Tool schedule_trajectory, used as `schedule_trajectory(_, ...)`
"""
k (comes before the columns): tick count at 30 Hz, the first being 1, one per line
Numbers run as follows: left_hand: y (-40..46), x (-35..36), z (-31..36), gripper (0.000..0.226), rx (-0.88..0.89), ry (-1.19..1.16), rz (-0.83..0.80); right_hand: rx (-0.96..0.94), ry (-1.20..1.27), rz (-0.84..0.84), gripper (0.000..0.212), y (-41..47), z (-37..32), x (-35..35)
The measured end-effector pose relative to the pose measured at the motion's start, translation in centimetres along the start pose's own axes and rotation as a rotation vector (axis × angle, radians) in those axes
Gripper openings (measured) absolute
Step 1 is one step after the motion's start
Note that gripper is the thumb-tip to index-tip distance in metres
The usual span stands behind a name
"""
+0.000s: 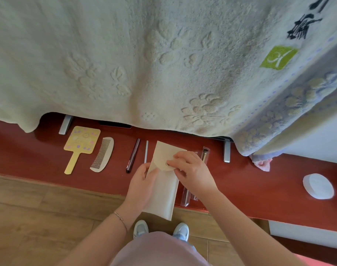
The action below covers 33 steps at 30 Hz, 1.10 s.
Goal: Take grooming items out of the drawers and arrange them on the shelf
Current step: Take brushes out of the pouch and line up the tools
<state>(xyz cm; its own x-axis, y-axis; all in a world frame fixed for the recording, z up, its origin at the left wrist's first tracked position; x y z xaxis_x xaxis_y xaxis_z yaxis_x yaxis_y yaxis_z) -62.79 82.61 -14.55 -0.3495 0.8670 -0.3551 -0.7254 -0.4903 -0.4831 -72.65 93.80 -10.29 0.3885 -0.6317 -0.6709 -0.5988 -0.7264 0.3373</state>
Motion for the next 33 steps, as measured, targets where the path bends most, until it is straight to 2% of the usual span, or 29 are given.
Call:
schedule_trajectory(4, -0.2, 0.1, 0.5, 0.011, -0.013, -0.046, 0.01, -0.083, -0.133, -0.007, 0.021, -0.4, -0.6, 0.2)
schedule_trajectory(8, 0.1, -0.1, 0.8, 0.021, -0.006, -0.055, 0.027, -0.106, -0.165, -0.013, 0.023, -1.1, -1.2, 0.5)
schedule_trajectory(13, 0.8, 0.4, 1.0, 0.028, -0.048, -0.101, -0.064, -0.1, -0.12, -0.049, 0.026, -1.5, -1.5, 0.5)
schedule_trajectory(15, 1.0, 0.7, 1.0, 0.029, -0.068, -0.144, -0.098, 0.004, 0.001, -0.038, 0.029, -1.5, -1.1, 0.3)
schedule_trajectory(18, 1.3, 1.0, 1.6, 0.033, -0.076, -0.17, -0.138, 0.303, 0.309, 0.056, 0.029, -1.7, -0.2, -0.3)
schedule_trajectory(20, 1.4, 1.2, 2.1, 0.024, -0.082, -0.18, -0.134, 0.439, 0.377, 0.139, 0.031, -1.6, 0.3, -0.5)
schedule_trajectory(22, 1.6, 1.4, 2.9, 0.011, -0.078, -0.177, -0.119, 0.621, 0.46, 0.188, 0.042, -1.7, 1.1, -0.4)
schedule_trajectory(25, 2.1, 1.7, 3.5, 0.011, -0.061, -0.183, -0.105, 0.939, 0.791, 0.158, 0.05, -2.4, 1.8, 0.8)
schedule_trajectory(27, 2.5, 1.8, 3.7, 0.014, -0.043, -0.18, -0.112, 0.99, 0.846, 0.138, 0.054, -2.5, 1.8, 0.9)
schedule_trajectory(33, 4.2, 2.1, 3.8, 0.016, -0.019, -0.135, -0.114, 0.981, 0.813, 0.192, 0.056, -1.8, 2.9, 0.9)
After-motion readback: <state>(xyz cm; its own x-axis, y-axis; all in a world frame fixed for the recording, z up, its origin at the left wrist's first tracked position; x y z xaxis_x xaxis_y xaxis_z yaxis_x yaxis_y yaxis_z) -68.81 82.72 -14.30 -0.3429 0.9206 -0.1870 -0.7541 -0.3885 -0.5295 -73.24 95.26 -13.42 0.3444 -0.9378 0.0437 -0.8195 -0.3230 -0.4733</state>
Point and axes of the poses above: each hand's wrist, its own y-axis towards the middle knuckle, its own x-axis out of the palm, z = x × y, the point moved 7 cm from there along y, towards the middle knuckle, and after that the axes turned 14 degrees about y, right-handed, at the moved point
